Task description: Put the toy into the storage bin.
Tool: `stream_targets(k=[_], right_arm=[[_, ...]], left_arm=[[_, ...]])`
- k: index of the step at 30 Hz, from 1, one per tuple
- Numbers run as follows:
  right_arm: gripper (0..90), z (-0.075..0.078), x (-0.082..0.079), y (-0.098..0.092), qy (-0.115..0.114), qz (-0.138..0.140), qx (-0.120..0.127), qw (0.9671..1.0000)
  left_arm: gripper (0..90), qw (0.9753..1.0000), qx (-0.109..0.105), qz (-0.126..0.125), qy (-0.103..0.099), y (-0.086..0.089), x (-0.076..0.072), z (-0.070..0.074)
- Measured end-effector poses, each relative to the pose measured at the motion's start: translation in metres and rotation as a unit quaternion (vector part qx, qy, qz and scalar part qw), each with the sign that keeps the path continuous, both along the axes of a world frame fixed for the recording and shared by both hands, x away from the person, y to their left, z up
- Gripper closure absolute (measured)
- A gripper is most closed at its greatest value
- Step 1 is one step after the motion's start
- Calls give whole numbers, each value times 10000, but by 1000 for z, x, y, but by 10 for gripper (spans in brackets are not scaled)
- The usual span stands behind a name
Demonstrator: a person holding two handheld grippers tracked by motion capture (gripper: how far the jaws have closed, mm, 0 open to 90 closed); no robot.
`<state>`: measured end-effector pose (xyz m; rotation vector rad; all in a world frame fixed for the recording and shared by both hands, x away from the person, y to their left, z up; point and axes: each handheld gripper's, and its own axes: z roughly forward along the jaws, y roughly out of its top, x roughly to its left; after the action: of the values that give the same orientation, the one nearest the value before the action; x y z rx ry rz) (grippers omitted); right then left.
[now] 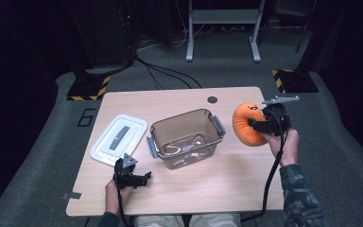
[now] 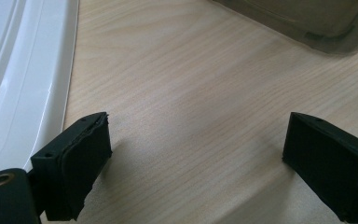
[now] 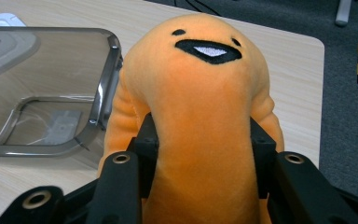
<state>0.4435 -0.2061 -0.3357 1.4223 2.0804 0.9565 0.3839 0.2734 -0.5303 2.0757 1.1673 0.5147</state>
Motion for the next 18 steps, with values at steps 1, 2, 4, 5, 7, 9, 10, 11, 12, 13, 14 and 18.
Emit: stream_targets(k=[1, 2, 4, 5, 7, 9, 10, 11, 12, 13, 14, 18], right_arm=[[585, 1, 1, 1, -4, 12, 18, 10000], [584, 2, 1, 2, -8, 25, 11, 10000], [584, 4, 2, 4, -16, 48, -19, 10000], [584, 5, 2, 6, -15, 39, -4, 10000], [583, 7, 2, 7, -32, 64, -9, 10000], [583, 10, 2, 9, -53, 75, 0, 10000], [583, 11, 3, 10, -88, 118, -27, 9999], [583, 13, 3, 12, -77, 108, -14, 9999], [583, 14, 3, 13, -108, 135, -29, 9998], [583, 16, 4, 14, -115, 152, -29, 9998], [583, 17, 4, 16, -113, 167, -28, 9998], [583, 22, 6, 23, -171, 219, -31, 9996]], left_arm=[[72, 10000, 15, -9, -5, 0, 0, 0], [72, 10000, 21, -13, -12, 0, 0, 0], [72, 10000, 16, -9, -9, 0, 0, 0], [72, 10000, 23, -15, -12, 0, 0, 0], [72, 10000, 16, -10, -10, 0, 0, 0], [71, 10000, 14, -8, -5, 0, 0, 0], [72, 10000, -1, 4, -2, 0, 0, 0], [72, 10000, 22, -14, -8, 0, 0, 0], [72, 10000, 12, 2, -3, 0, 0, 0], [72, 10000, 11, 1, -5, 0, 0, 0], [72, 10000, 23, -14, -12, 0, 0, 0], [72, 10000, 21, -13, -7, 0, 0, 0]])
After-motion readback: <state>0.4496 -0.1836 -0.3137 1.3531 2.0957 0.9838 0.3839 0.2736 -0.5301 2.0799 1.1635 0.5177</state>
